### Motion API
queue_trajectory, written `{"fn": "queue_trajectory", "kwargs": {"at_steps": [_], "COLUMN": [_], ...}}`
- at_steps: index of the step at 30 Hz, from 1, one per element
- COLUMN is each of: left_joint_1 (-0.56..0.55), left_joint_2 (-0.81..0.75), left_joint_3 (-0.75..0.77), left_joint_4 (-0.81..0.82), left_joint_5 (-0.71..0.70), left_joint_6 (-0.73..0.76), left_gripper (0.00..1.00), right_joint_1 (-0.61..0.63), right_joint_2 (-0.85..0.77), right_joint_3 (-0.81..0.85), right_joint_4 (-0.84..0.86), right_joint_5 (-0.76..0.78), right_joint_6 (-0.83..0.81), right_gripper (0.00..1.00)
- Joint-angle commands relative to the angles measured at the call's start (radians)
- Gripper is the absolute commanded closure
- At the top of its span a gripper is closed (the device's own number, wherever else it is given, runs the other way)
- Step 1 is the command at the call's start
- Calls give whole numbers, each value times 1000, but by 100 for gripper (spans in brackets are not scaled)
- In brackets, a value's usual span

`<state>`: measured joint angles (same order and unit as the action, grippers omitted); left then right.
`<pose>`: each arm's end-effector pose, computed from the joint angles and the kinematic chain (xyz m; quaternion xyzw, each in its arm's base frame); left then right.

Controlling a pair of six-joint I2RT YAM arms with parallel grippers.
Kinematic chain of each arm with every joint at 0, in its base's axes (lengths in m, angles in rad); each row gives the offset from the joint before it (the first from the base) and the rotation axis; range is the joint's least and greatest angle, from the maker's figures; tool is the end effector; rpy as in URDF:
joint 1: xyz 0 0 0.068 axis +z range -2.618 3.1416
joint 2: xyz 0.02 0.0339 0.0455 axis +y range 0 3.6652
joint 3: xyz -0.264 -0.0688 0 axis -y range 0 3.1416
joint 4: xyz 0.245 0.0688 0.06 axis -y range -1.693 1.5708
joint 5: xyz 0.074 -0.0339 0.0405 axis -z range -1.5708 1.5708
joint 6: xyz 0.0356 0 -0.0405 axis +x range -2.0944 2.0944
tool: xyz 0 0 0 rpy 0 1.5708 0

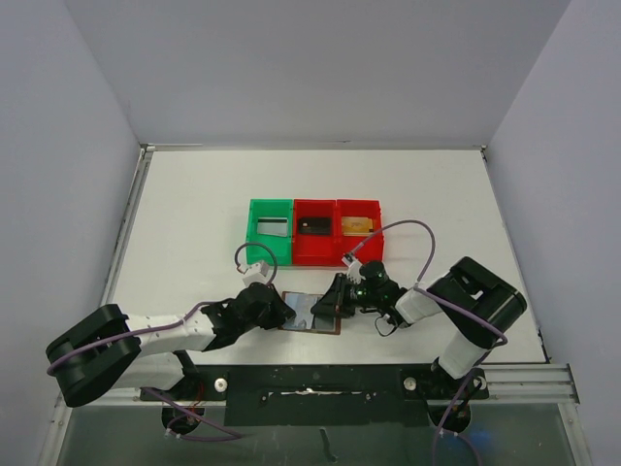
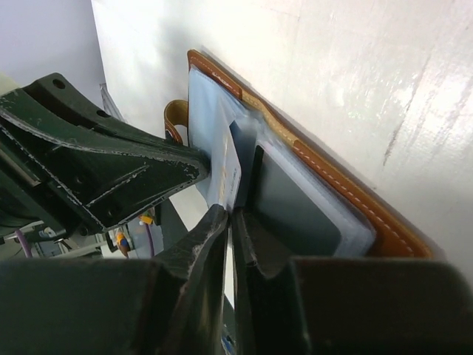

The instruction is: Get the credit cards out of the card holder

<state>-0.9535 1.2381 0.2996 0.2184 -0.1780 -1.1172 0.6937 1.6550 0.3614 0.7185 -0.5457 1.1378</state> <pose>0.1261 -0.1667 0.1289 -0.1107 0.9013 -0.3122 0.2793 0.1839 0.1770 0.1005 0.0608 0.8537 0.5089 0.0924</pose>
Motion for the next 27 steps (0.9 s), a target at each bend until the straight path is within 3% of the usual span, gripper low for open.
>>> {"fn": "queue_trajectory", "kwargs": {"at_steps": [1,5,10,17,27], "left_joint_1": [4,4,3,5,2], "left_joint_2": [24,23,-24,-75,-96], "left_joint_3": [-37,-34,-66,-91,-62], "left_joint_4": [-41,-46,-22,-37,-20], "left_joint_5": [5,7,-5,-19,-5], "left_joint_6": [28,23,-7,-18,-6], "left_gripper": [97,98,99,99,99], "right_joint_1": [56,81,93,77,87], "right_joint_2": [21,75,79,-89,-149], "right_joint_3": [25,21,-31,-65,-99], "right_joint_4": [21,92,201,-20,-41], "right_joint_5": [45,125,155,180,175], "right_joint_6": [32,132,194,114,127], "right_gripper": [89,86,96,93,99]}}
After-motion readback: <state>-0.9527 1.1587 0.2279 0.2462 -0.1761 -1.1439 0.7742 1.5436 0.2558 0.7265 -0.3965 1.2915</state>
